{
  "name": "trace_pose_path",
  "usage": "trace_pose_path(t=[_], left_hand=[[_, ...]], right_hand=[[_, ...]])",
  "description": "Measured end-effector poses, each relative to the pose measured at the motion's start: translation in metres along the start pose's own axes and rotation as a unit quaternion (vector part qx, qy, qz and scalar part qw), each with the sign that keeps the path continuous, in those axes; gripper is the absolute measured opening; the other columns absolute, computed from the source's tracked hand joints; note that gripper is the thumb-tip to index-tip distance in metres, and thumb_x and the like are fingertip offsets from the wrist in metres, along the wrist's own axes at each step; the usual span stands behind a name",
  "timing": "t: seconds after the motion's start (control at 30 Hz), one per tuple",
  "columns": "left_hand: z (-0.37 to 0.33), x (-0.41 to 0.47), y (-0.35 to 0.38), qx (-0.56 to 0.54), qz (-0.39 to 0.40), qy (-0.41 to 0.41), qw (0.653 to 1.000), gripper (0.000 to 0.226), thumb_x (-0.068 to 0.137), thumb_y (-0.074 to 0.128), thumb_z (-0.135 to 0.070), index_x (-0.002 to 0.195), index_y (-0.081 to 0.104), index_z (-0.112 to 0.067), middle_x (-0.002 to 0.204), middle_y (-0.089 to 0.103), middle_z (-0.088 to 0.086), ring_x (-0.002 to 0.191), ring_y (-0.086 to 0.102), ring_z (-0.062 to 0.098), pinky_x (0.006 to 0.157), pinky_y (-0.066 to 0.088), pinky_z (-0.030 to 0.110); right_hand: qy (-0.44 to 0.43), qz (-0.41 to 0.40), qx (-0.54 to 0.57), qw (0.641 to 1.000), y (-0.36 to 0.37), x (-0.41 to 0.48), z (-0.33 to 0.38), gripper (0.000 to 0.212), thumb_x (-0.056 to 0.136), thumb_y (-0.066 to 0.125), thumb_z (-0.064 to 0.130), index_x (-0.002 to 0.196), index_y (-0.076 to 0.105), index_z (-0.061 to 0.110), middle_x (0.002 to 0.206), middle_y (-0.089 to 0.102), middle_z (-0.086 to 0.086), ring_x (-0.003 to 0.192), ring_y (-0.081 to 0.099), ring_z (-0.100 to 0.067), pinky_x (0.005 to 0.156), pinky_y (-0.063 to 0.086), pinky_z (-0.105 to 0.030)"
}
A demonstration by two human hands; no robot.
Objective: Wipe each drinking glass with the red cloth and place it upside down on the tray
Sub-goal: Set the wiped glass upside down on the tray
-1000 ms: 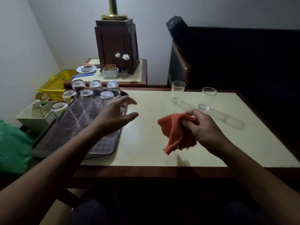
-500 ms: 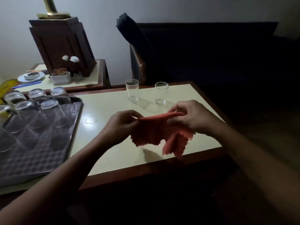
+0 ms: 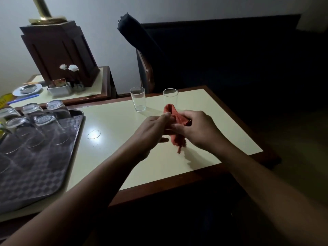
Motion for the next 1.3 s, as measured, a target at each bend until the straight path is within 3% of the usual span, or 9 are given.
trace_pose_path(t=[0.17, 0.33, 0.57, 0.67, 0.8, 0.9, 1.1, 1.2, 1.3], left_hand=[[0.002, 0.000, -0.030, 0.133, -0.137, 0.077, 0.979, 0.026, 0.096, 0.069, -0.034, 0.122, 0.065, -0.028, 0.117, 0.069, -0.007, 0.104, 0.066, 0.009, 0.088, 0.056, 0.034], [0.025, 0.008, -0.012, 0.044, 0.077, 0.037, 0.995, 0.049, 0.092, 0.078, -0.031, 0.136, 0.061, -0.023, 0.133, 0.069, 0.001, 0.124, 0.064, 0.020, 0.102, 0.055, 0.043], [0.017, 0.016, -0.006, -0.017, -0.051, 0.007, 0.999, 0.014, 0.098, 0.071, -0.018, 0.107, 0.072, -0.008, 0.101, 0.077, 0.023, 0.095, 0.071, 0.049, 0.083, 0.056, 0.069], [0.026, 0.025, -0.009, -0.046, -0.073, -0.032, 0.996, 0.037, 0.093, 0.077, -0.012, 0.125, 0.060, -0.008, 0.104, 0.074, 0.024, 0.091, 0.071, 0.051, 0.079, 0.056, 0.064], [0.025, 0.034, -0.002, 0.074, 0.014, 0.052, 0.996, 0.077, 0.088, 0.077, 0.004, 0.148, 0.048, -0.034, 0.105, 0.077, 0.013, 0.093, 0.077, 0.025, 0.080, 0.063, 0.043], [0.015, 0.038, -0.002, 0.314, -0.023, 0.136, 0.939, 0.058, 0.087, 0.079, -0.003, 0.136, 0.066, -0.032, 0.101, 0.078, -0.010, 0.083, 0.067, -0.015, 0.078, 0.056, 0.009], [-0.006, 0.042, 0.003, 0.398, -0.069, 0.249, 0.880, 0.019, 0.091, 0.072, -0.038, 0.106, 0.078, -0.028, 0.099, 0.068, -0.011, 0.088, 0.059, 0.004, 0.073, 0.042, 0.009], [-0.008, 0.052, 0.004, 0.360, -0.050, 0.225, 0.904, 0.019, 0.094, 0.069, -0.042, 0.104, 0.074, -0.027, 0.098, 0.065, -0.020, 0.092, 0.061, -0.003, 0.074, 0.046, 0.013], [-0.007, 0.065, 0.006, 0.250, -0.025, 0.173, 0.952, 0.021, 0.095, 0.072, -0.039, 0.101, 0.073, -0.019, 0.093, 0.075, -0.013, 0.089, 0.068, -0.004, 0.073, 0.054, 0.018]], right_hand=[[0.007, -0.010, 0.099, 0.995, -0.021, 0.008, -0.016, 0.019, 0.103, 0.066, 0.009, 0.113, 0.078, 0.019, 0.100, 0.081, 0.000, 0.097, 0.078, -0.020, 0.083, 0.066, -0.038], [0.059, 0.140, 0.250, 0.956, -0.025, 0.002, -0.028, 0.023, 0.104, 0.062, 0.006, 0.118, 0.076, 0.016, 0.104, 0.081, -0.003, 0.094, 0.077, -0.015, 0.075, 0.061, -0.025], [0.106, 0.014, 0.266, 0.958, -0.029, 0.010, -0.068, 0.055, 0.091, 0.081, 0.006, 0.138, 0.058, 0.021, 0.112, 0.078, -0.010, 0.102, 0.077, -0.026, 0.082, 0.063, -0.033], [0.094, -0.043, 0.219, 0.970, -0.031, 0.012, -0.080, 0.070, 0.086, 0.085, 0.003, 0.146, 0.052, 0.022, 0.111, 0.077, -0.016, 0.102, 0.078, -0.030, 0.088, 0.066, -0.040], [0.114, -0.112, 0.174, 0.972, -0.040, 0.019, -0.099, 0.059, 0.084, 0.090, 0.015, 0.133, 0.060, 0.027, 0.105, 0.075, -0.013, 0.098, 0.077, -0.029, 0.087, 0.066, -0.046], [0.105, -0.110, 0.145, 0.978, -0.045, 0.023, -0.103, 0.027, 0.084, 0.090, 0.016, 0.106, 0.075, 0.023, 0.099, 0.073, -0.008, 0.091, 0.076, -0.029, 0.081, 0.067, -0.043], [0.063, -0.067, -0.045, 0.995, -0.046, 0.019, -0.091, 0.025, 0.098, 0.075, 0.031, 0.123, 0.076, 0.030, 0.125, 0.074, 0.003, 0.106, 0.071, -0.014, 0.093, 0.058, -0.032], [-0.029, -0.013, -0.028, 0.999, -0.038, 0.011, -0.066, 0.057, 0.097, 0.069, 0.048, 0.151, 0.056, 0.032, 0.152, 0.051, 0.016, 0.126, 0.055, 0.001, 0.097, 0.047, -0.018], [-0.044, 0.029, 0.023, 0.998, -0.026, 0.008, -0.063, 0.057, 0.090, 0.080, 0.042, 0.144, 0.063, 0.033, 0.127, 0.068, 0.023, 0.099, 0.068, 0.003, 0.078, 0.055, -0.016]])
Point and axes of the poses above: each hand's wrist, its own x-axis towards the middle knuckle, its own y-axis out of the palm, z = x × y, the point moved 7 cm from there along x, towards the middle knuckle
